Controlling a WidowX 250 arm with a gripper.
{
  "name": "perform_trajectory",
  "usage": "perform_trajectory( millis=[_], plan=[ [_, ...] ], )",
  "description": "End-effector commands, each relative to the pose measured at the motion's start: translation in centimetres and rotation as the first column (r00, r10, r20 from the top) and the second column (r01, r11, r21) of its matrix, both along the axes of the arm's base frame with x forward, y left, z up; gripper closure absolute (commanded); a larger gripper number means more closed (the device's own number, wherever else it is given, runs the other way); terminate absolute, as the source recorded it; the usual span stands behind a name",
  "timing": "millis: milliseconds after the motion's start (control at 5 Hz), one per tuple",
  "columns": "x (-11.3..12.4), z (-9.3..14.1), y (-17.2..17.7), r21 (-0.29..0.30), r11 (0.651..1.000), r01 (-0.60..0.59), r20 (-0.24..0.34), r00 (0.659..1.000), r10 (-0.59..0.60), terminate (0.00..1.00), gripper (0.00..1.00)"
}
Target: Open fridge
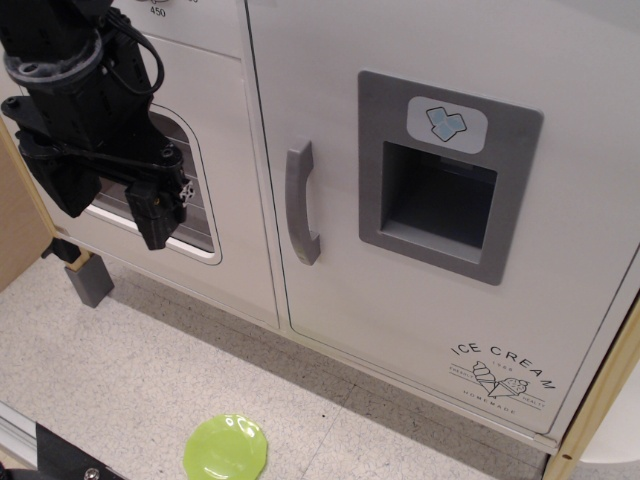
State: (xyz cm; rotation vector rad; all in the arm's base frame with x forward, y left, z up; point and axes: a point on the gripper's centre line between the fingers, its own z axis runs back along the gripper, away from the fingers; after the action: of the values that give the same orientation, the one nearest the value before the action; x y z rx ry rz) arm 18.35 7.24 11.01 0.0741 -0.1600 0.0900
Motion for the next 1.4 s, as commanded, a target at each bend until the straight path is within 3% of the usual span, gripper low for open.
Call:
perform_trajectory(
  millis=[0, 400, 800, 1200],
  plan=[
    [0.0, 0.0, 0.0, 0.000, 1.000, 0.000, 0.000, 1.000, 0.000, 0.00, 0.00],
    [2.9, 1.1, -1.4, -0.030, 0.999, -0.021, 0.036, 0.999, 0.022, 0.00, 0.00],
    [6.5, -2.2, -3.0, -0.039, 0.999, -0.016, 0.106, 0.994, 0.020, 0.00, 0.00],
    [12.5, -3.8, -2.8, -0.043, 0.999, -0.017, 0.168, 0.985, 0.024, 0.00, 0.00]
  ],
)
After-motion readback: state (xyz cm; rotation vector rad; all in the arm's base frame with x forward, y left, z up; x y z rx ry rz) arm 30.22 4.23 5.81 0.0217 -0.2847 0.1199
